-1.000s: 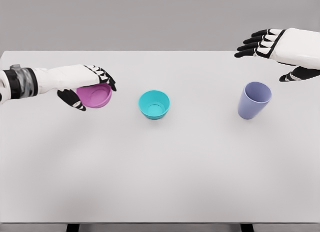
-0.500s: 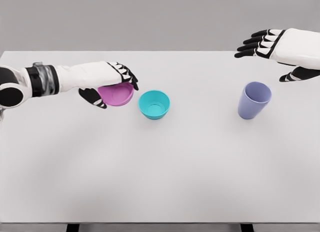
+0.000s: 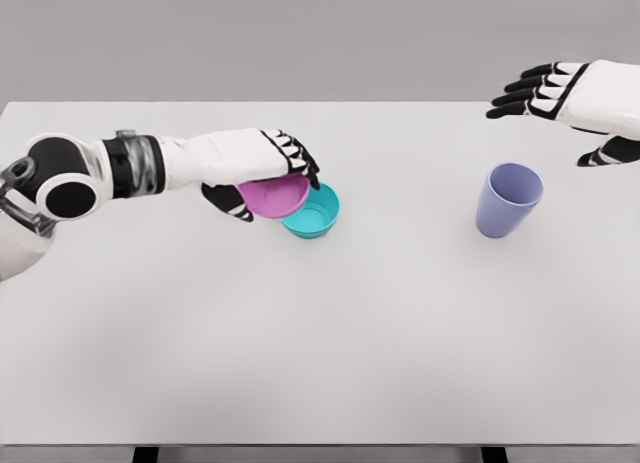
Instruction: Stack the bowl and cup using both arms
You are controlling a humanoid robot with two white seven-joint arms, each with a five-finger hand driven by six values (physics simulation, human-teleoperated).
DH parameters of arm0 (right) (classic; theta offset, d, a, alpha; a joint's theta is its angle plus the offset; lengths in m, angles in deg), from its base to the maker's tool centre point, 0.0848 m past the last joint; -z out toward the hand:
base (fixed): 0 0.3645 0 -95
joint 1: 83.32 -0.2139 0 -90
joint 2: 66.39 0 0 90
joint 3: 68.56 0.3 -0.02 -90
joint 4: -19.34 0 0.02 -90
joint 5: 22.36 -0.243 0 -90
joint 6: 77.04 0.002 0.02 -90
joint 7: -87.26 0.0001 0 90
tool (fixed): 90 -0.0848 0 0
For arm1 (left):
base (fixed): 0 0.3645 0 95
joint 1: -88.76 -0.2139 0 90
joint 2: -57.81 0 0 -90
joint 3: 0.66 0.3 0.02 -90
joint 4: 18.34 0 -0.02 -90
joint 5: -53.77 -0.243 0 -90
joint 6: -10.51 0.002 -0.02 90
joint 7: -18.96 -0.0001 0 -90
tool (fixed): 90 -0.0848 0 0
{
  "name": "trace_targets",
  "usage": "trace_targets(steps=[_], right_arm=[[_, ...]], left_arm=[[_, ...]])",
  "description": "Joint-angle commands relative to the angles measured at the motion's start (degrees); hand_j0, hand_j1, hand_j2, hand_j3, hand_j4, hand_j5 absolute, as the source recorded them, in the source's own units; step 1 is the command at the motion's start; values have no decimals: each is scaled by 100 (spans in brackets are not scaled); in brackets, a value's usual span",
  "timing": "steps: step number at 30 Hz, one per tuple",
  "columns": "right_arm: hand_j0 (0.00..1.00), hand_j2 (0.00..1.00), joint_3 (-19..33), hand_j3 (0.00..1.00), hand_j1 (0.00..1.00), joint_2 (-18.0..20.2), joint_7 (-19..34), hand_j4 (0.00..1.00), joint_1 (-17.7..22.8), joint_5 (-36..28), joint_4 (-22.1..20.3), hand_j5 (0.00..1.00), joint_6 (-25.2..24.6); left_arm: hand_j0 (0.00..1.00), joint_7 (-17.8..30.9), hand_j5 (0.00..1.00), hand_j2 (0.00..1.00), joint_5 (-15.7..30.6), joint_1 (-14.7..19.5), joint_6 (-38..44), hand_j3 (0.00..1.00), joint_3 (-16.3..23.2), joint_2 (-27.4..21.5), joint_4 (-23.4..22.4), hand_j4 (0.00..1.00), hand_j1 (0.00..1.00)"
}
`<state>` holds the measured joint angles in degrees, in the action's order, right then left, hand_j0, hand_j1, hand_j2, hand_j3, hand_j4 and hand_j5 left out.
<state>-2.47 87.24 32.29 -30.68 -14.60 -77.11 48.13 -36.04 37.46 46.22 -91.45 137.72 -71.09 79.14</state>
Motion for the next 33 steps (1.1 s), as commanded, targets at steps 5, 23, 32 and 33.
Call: trace_targets(steps=[5,23,32,33], right_arm=[[100,100,9,100,100,167,-3,100,167,-29,196,100,-18],[100,100,79,100,100,378,-3,100,519,1096,-164,100,-18],[100,100,-413,100,100,62,-3,100,97,1105,29,100,-18],[100,100,-448,100,100,35,-3,100,97,1114,20,100,-18]], left_arm=[[65,0,65,65,-83,79,18,65,242,224,-141,65,65],[65,0,65,65,-250,272,9,65,496,848,-880,65,65],[65,0,65,65,-250,299,-44,65,540,1033,-1337,65,65],[65,0,65,65,-250,299,-44,65,540,1042,-1346,65,65]])
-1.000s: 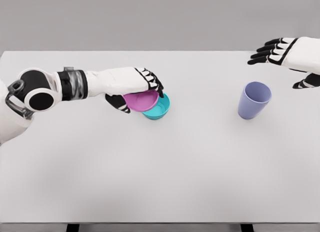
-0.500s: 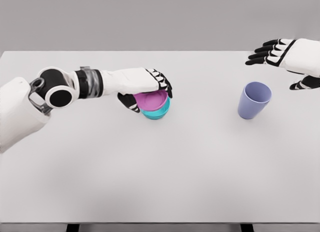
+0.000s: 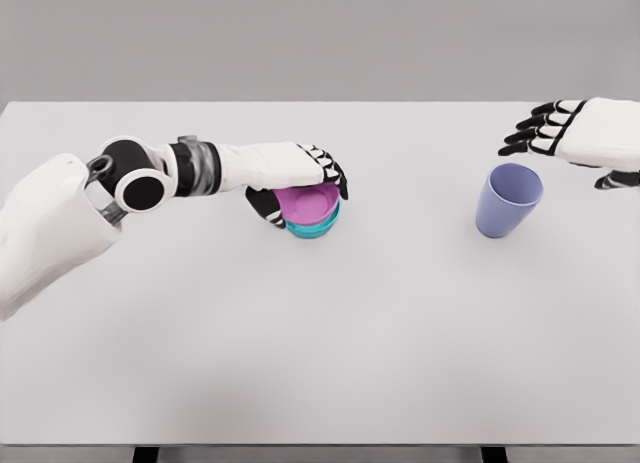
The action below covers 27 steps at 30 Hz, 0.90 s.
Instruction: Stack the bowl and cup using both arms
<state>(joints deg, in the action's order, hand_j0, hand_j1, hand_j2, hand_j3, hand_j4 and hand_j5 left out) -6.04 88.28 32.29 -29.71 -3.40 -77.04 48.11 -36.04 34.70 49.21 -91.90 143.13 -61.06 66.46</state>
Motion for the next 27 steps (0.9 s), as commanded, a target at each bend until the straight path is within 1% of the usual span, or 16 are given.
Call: trace_targets(steps=[1,3,5,10,13,19,23,25,27], right_arm=[[100,100,-126,100,100,-78,-3,100,0,2,22,100,-15],[100,100,-161,100,100,-148,-3,100,0,257,40,100,-15],[100,100,-161,100,100,-174,-3,100,-9,257,31,100,-15],[100,100,-196,100,100,-403,-3,100,-62,266,40,100,-15],[100,100,-223,100,100,-412,-3,100,-62,266,40,100,-15],[100,100,-469,100,100,-420,-3,100,-62,275,40,100,-15],[100,100,-513,100,100,-438,-3,100,-62,275,40,100,-15],[100,100,-539,100,100,-491,-3,100,-70,327,101,100,-15],[100,100,-618,100,100,-658,-3,100,-193,459,347,100,-15]], left_arm=[[65,0,65,65,26,0,1,65,-1,48,-78,65,65],[65,0,65,65,26,-9,1,65,-1,65,-87,65,65],[65,0,65,65,26,-9,-8,65,-1,65,-113,65,65],[65,0,65,65,26,0,-17,65,-1,74,-201,65,65],[65,0,65,65,26,0,-17,65,-1,83,-254,65,65],[66,0,66,66,26,-9,-17,66,-1,118,-280,66,66],[66,0,66,66,26,-9,-17,66,-1,118,-307,66,66],[66,0,66,66,35,-9,-34,66,8,127,-438,66,66],[66,0,66,66,35,-9,-52,66,8,127,-439,66,66]])
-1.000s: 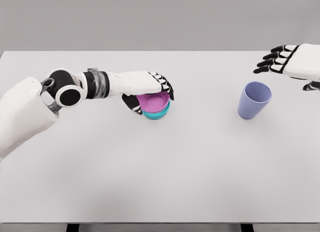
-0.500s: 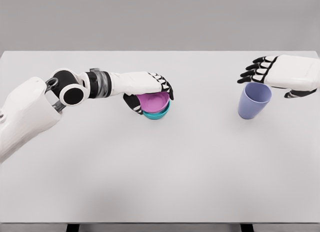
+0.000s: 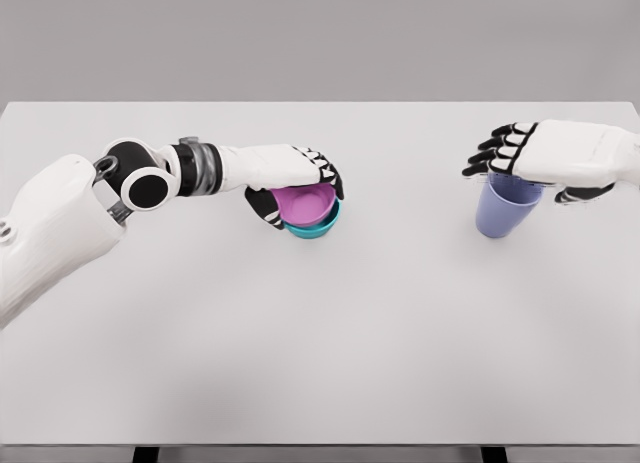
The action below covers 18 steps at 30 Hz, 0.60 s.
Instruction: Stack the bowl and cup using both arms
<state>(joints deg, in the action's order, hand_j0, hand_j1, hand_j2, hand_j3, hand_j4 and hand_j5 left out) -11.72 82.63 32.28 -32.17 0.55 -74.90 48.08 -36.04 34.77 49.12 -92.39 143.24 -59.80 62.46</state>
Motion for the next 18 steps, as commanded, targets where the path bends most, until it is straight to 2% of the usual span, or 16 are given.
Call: trace_targets(steps=[1,8,9,11,18], right_arm=[[100,100,-146,100,100,-154,-2,100,-9,82,248,100,-12],[100,100,-243,100,100,-163,-2,100,-44,91,327,100,-12],[100,100,-252,100,100,-180,-2,100,-88,91,415,100,-12],[100,100,-295,100,100,-224,-2,100,-132,91,555,100,-12],[100,100,-419,100,100,-286,-2,100,-167,188,705,100,-12]], left_arm=[[67,0,67,67,27,0,-2,67,-2,1,-38,67,67],[69,0,69,69,27,-9,-2,69,-2,36,-21,69,69],[72,0,72,72,36,-9,-2,72,-2,27,-12,72,72],[99,0,99,99,36,-9,-2,99,-2,27,-12,99,99],[100,0,100,100,45,-9,-11,100,-11,18,23,100,100]])
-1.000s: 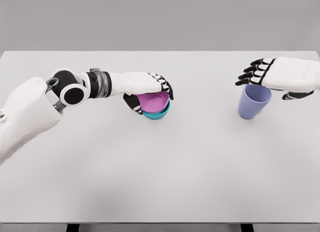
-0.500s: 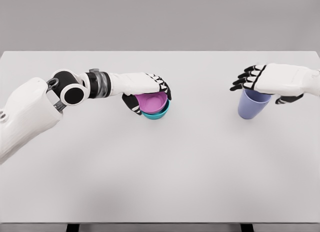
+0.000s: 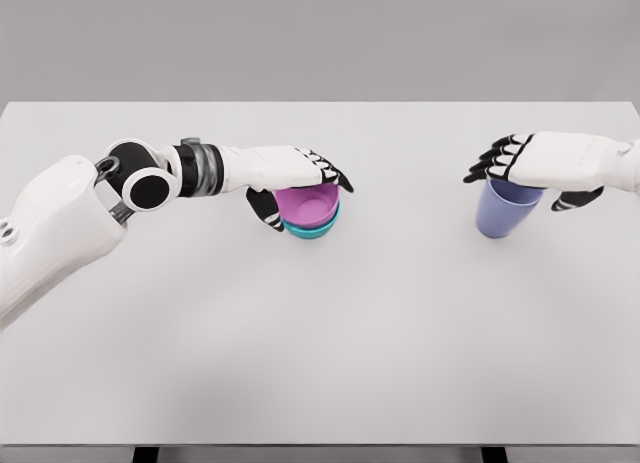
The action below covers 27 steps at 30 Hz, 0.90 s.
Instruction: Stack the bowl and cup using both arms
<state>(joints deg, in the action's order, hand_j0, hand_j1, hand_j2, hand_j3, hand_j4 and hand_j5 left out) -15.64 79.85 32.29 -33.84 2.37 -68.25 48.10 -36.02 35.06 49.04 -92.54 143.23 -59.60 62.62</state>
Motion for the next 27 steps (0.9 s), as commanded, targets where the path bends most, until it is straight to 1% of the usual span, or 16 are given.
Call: trace_targets(steps=[1,2,4,7,9,10,11,12,15,16,18,21,22,23,25,27], right_arm=[[100,100,-27,100,100,-7,-2,100,0,6,57,100,-14],[100,100,-27,100,100,-7,-2,100,0,6,75,100,-14],[100,100,-27,100,100,-25,-2,100,-17,6,127,100,-14],[100,100,-221,100,100,-113,-2,100,-202,23,294,100,-14],[100,100,-247,100,100,-166,-2,100,-211,23,338,100,-14],[100,100,-274,100,100,-166,-2,100,-211,23,338,100,-14],[100,100,-282,100,100,-174,-2,100,-220,23,338,100,-14],[100,100,-309,100,100,-192,-2,100,-220,32,338,100,-14],[100,100,-344,100,100,-227,-2,100,-299,32,444,100,-14],[100,100,-361,100,100,-254,-2,100,-308,32,453,100,-14],[100,100,-432,100,100,-254,-2,100,-325,32,505,100,-14],[100,100,-476,100,100,-289,-2,100,-343,32,549,100,-14],[100,100,-476,100,100,-298,-2,100,-352,32,567,100,-14],[100,100,-476,100,100,-306,-2,100,-360,41,611,100,-14],[100,100,-476,100,100,-306,-2,100,-360,41,620,100,-14],[100,100,-546,100,100,-315,-2,100,-369,41,637,100,-14]], left_arm=[[100,-2,100,100,34,0,4,100,-10,-10,16,100,100],[100,-2,100,100,60,0,4,100,-19,-28,60,100,100],[100,-2,100,100,121,9,4,100,-71,-98,402,100,100],[100,-2,100,100,780,18,-48,100,-317,-660,1070,100,100],[100,-2,100,100,1027,0,-645,100,-642,-1003,1378,100,100],[100,-2,100,100,1281,-44,-1339,100,-985,-1196,1414,100,100],[100,-2,100,100,1527,-70,-1787,100,-1135,-1389,1414,100,100],[100,-2,100,100,1922,-88,-2195,100,-1249,-1732,1414,100,100],[100,-2,100,100,3302,-281,-2195,100,-1346,-2787,1379,100,100],[100,-2,100,100,3575,-413,-2195,100,-1346,-3007,1344,100,100],[100,-2,100,100,4270,-852,-2195,100,-1346,-3385,1177,100,100],[100,-2,100,100,4621,-1291,-2195,100,-1346,-3587,623,100,100],[100,-2,100,100,4849,-1459,-2195,100,-1355,-3605,570,100,100],[100,-2,100,100,4947,-1573,-2195,100,-1425,-3614,561,100,100],[100,-2,100,100,4982,-1635,-2195,100,-1425,-3614,553,100,100],[100,-2,100,100,4982,-1758,-2195,100,-1425,-3605,351,100,100]])
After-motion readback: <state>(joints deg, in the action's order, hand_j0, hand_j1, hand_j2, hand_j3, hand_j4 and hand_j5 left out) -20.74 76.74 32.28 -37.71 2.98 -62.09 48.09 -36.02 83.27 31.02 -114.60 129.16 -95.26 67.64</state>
